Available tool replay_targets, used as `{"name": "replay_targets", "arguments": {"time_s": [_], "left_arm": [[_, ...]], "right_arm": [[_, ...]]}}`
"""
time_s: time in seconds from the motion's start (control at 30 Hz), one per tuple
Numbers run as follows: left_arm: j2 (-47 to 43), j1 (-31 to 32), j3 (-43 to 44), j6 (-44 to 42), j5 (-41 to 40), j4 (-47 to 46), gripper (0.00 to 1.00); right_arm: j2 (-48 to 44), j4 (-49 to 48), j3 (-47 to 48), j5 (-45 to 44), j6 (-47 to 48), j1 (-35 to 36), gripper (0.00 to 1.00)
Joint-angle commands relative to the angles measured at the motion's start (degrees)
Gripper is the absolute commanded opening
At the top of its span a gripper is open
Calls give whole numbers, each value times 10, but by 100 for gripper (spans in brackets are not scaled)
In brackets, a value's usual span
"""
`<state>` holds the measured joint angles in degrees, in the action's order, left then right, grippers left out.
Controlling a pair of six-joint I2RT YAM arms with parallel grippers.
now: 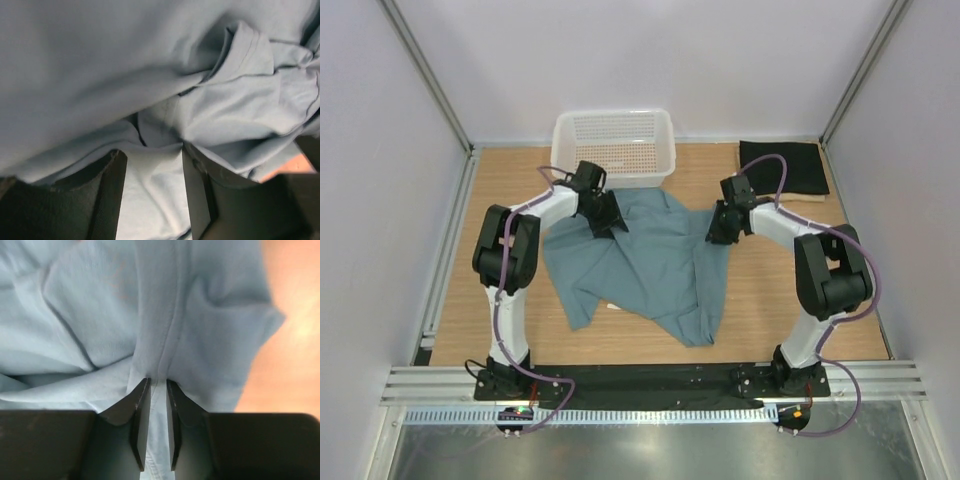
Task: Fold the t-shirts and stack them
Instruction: Flatten the tshirt out
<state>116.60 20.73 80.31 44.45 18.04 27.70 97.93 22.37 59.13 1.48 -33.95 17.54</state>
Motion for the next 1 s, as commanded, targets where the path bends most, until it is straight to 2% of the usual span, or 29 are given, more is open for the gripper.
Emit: {"name": "replay_targets", "arguments": {"time_s": [0.0, 0.07, 0.1, 0.13, 0.17, 0.23, 0.3, 0.33, 0.37, 0.43, 0.47, 0.57, 0.67, 0.8, 0.97], "left_arm": [[13, -23, 90, -53, -78, 51, 50], [3, -31, 113, -69, -86, 72, 54], [-7, -32, 118, -75, -88, 79, 62], [-29, -32, 118, -82, -86, 92, 65], [-48, -32, 103, -88, -82, 95, 66], [-113, -29, 71, -86, -68, 94, 70], [-161, -25, 7, -69, -57, 95, 70], [-219, -19, -19, -59, -54, 96, 68], [-246, -16, -78, -49, -51, 94, 68], [-311, -11, -143, -15, -50, 89, 67], [-374, -11, -203, -2, -58, 90, 67], [-484, -13, -303, 53, -75, 103, 67], [-547, -17, -364, 85, -91, 123, 68], [-614, -51, -414, 124, -69, 133, 75], [-647, -85, -437, 142, -49, 156, 80]], "right_arm": [[46, -3, 99, 30, 41, -47, 27], [64, 55, 173, 49, 75, -58, 33], [69, 78, 194, 45, 85, -58, 37], [65, 100, 212, 41, 96, -59, 46], [54, 132, 226, 41, 105, -58, 50], [3, 151, 200, 43, 102, -55, 59], [-40, 161, 161, 79, 88, -45, 63], [-88, 162, 117, 91, 82, -31, 64], [-110, 166, 92, 97, 73, -17, 64], [-158, 174, 24, 93, 55, 24, 64], [-201, 185, 4, 88, 49, 36, 64], [-273, 206, -52, 64, 24, 84, 62], [-313, 191, -100, 48, -1, 102, 58], [-294, 170, -119, 47, -4, 103, 54], [-254, 145, -118, 62, -8, 104, 48]]}}
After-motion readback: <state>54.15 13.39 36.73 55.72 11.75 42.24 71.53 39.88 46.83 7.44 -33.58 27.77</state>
